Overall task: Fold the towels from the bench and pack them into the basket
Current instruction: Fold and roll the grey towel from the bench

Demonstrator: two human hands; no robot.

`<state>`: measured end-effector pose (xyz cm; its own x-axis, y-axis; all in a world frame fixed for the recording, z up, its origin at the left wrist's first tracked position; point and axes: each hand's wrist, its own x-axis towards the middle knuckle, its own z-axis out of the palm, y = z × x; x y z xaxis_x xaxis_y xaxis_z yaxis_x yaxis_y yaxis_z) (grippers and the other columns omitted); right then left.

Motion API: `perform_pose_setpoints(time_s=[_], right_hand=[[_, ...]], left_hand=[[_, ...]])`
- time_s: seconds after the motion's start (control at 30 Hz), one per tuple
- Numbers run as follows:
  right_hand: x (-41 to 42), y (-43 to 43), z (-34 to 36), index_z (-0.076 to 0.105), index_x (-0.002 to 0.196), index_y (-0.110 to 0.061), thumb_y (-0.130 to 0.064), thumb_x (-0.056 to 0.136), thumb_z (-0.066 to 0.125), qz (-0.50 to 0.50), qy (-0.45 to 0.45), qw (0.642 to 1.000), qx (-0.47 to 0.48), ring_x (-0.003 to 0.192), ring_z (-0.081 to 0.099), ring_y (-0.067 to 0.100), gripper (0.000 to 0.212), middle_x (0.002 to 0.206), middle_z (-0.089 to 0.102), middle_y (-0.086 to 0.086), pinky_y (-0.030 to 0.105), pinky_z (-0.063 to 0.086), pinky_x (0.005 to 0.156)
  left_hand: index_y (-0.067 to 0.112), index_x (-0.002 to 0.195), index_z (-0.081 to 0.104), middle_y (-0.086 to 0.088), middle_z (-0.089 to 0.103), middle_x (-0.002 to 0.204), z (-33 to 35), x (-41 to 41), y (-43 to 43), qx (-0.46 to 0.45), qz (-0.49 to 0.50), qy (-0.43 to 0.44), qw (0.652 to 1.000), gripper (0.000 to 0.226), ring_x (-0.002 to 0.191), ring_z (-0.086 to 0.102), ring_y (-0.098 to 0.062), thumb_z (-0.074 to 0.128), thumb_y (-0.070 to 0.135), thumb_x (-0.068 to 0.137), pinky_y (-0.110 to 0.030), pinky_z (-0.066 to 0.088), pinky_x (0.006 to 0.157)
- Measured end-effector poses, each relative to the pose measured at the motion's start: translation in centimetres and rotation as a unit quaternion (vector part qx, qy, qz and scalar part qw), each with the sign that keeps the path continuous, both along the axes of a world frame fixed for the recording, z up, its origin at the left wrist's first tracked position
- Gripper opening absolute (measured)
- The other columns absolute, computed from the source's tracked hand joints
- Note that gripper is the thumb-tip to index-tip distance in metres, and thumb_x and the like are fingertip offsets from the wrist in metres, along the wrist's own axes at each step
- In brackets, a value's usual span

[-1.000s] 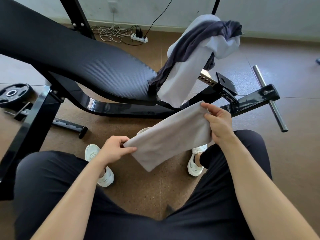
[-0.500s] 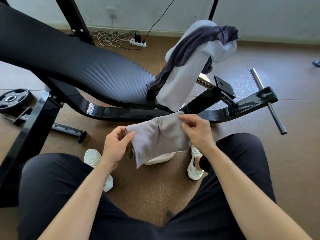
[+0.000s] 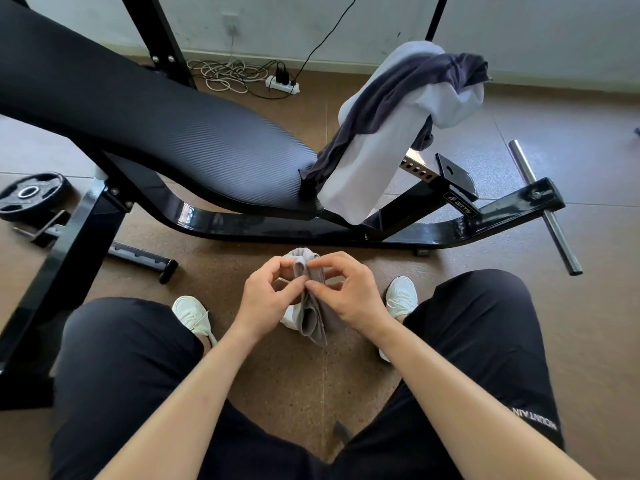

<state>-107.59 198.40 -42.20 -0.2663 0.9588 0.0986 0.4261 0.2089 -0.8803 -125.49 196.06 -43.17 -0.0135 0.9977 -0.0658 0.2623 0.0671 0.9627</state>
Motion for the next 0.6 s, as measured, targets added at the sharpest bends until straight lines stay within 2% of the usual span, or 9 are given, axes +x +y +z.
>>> perform_pose_setpoints(time_s=[0.07,0.13,0.2,0.3,0.37,0.43,0.5,0.6], right_hand=[[0.0,0.0,0.1,0.067,0.115,-0.023,-0.027,0.083,0.083,-0.012,-0.009,1.000,0.001,0.096,0.065,0.008,0.036,0.110,0.066,-0.007,0.034,0.062,0.079],[-0.2,0.1,0.1,0.062,0.112,-0.024,-0.033,0.080,0.085,-0.028,-0.016,0.999,0.005,0.091,0.065,0.009,0.040,0.106,0.065,-0.008,0.032,0.061,0.075],[-0.4,0.2,0.0,0.060,0.108,-0.025,-0.034,0.081,0.083,-0.049,-0.022,0.999,0.003,0.084,0.065,0.010,0.037,0.099,0.064,-0.009,0.030,0.059,0.071],[-0.3,0.6,-0.2,0.059,0.103,-0.026,-0.025,0.086,0.079,-0.072,-0.007,0.997,-0.022,0.074,0.060,0.010,0.026,0.088,0.060,-0.009,0.032,0.058,0.068],[-0.1,0.9,-0.4,0.061,0.112,-0.030,-0.019,0.089,0.075,-0.083,0.029,0.994,-0.067,0.072,0.062,0.013,0.029,0.083,0.057,-0.008,0.038,0.062,0.068],[0.0,1.1,-0.5,0.063,0.125,-0.037,-0.017,0.092,0.070,-0.084,0.035,0.990,-0.107,0.079,0.067,0.019,0.040,0.087,0.059,-0.005,0.040,0.063,0.071],[0.1,1.4,-0.8,0.070,0.116,-0.041,-0.022,0.090,0.068,-0.082,0.025,0.988,-0.130,0.090,0.070,0.021,0.032,0.098,0.065,-0.003,0.043,0.063,0.075],[0.3,1.5,-0.7,0.074,0.099,-0.024,-0.014,0.091,0.069,-0.087,0.057,0.979,-0.175,0.086,0.075,0.021,0.015,0.096,0.071,0.005,0.039,0.065,0.069]], left_hand=[[0.022,0.113,0.069,0.000,0.074,0.105,0.4,-0.1,-0.2,-0.016,-0.026,-0.065,0.997,0.019,0.101,0.071,-0.021,0.057,0.021,0.098,-0.034,0.062,0.081],[0.024,0.115,0.070,0.002,0.075,0.107,0.7,-0.1,-0.3,-0.030,-0.050,-0.095,0.994,0.030,0.103,0.071,-0.020,0.048,0.022,0.095,-0.032,0.061,0.082],[0.026,0.118,0.069,0.007,0.074,0.108,0.9,-0.1,-0.6,-0.031,-0.075,-0.075,0.994,0.034,0.106,0.069,-0.014,0.044,0.024,0.095,-0.024,0.057,0.085],[0.028,0.125,0.065,0.011,0.068,0.116,0.9,-0.1,-0.5,-0.034,-0.089,-0.037,0.995,0.033,0.110,0.063,-0.002,0.050,0.026,0.096,-0.013,0.051,0.086],[0.025,0.132,0.063,0.012,0.065,0.121,0.8,-0.2,-0.5,-0.031,-0.097,-0.009,0.995,0.032,0.111,0.060,0.002,0.059,0.020,0.100,-0.010,0.049,0.086],[0.022,0.134,0.062,0.011,0.064,0.124,0.7,-0.3,-0.5,-0.029,-0.115,0.011,0.993,0.037,0.112,0.059,0.004,0.062,0.013,0.099,-0.010,0.050,0.087],[0.022,0.132,0.063,0.009,0.066,0.124,0.4,-0.4,-0.5,-0.030,-0.125,0.009,0.992,0.036,0.114,0.060,0.001,0.063,0.010,0.098,-0.014,0.052,0.091],[0.022,0.127,0.064,0.008,0.068,0.121,0.2,-0.6,-0.4,-0.031,-0.122,0.001,0.992,0.034,0.116,0.063,-0.004,0.063,0.005,0.097,-0.018,0.052,0.096]])
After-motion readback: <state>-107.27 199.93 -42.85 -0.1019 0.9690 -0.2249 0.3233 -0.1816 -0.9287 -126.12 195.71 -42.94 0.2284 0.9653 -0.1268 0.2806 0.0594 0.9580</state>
